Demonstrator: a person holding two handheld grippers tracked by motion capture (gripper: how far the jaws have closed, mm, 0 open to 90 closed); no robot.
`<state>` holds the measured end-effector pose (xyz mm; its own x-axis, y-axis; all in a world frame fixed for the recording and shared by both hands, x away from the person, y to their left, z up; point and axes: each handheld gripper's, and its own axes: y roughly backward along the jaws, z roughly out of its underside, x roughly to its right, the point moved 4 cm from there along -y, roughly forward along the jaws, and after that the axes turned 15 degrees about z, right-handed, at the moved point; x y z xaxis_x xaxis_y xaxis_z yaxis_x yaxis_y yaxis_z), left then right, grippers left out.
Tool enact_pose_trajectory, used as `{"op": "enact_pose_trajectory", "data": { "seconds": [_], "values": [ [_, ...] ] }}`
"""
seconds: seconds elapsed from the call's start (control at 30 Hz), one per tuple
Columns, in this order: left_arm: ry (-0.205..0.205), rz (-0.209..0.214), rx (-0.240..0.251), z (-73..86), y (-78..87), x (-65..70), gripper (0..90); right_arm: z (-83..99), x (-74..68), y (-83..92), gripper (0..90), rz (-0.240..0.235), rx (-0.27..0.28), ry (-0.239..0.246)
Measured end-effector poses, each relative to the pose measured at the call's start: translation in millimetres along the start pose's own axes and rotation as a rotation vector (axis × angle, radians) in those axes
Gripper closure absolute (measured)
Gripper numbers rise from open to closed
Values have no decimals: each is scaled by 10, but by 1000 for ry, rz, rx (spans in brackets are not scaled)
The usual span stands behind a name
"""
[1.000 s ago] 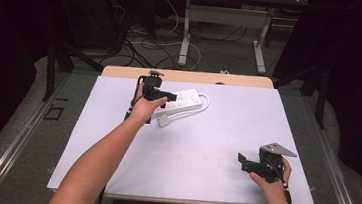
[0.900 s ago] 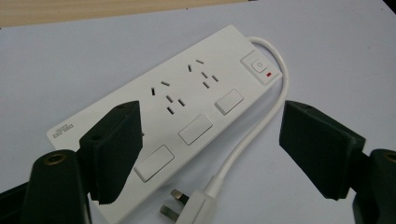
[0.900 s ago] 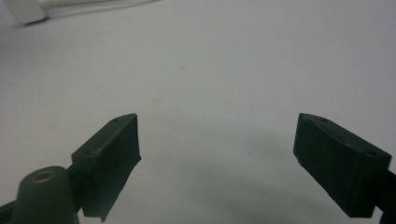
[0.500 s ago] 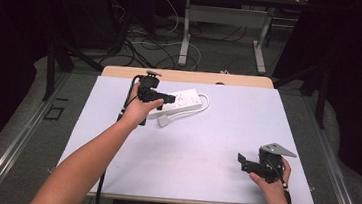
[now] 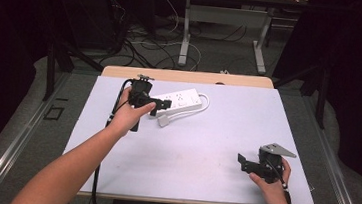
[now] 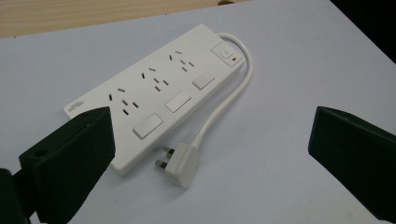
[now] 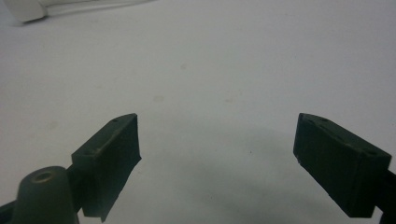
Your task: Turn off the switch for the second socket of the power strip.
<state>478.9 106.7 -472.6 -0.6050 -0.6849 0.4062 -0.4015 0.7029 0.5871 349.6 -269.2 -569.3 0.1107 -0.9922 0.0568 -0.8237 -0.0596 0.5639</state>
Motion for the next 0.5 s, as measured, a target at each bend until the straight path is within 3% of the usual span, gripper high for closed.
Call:
{"op": "enact_pose_trajectory", "data": {
  "seconds": [0.5],
  "values": [
    [-24,6,40,215,323,38,9,1,-9,7,138,1,-3,-1]
  ]
}}
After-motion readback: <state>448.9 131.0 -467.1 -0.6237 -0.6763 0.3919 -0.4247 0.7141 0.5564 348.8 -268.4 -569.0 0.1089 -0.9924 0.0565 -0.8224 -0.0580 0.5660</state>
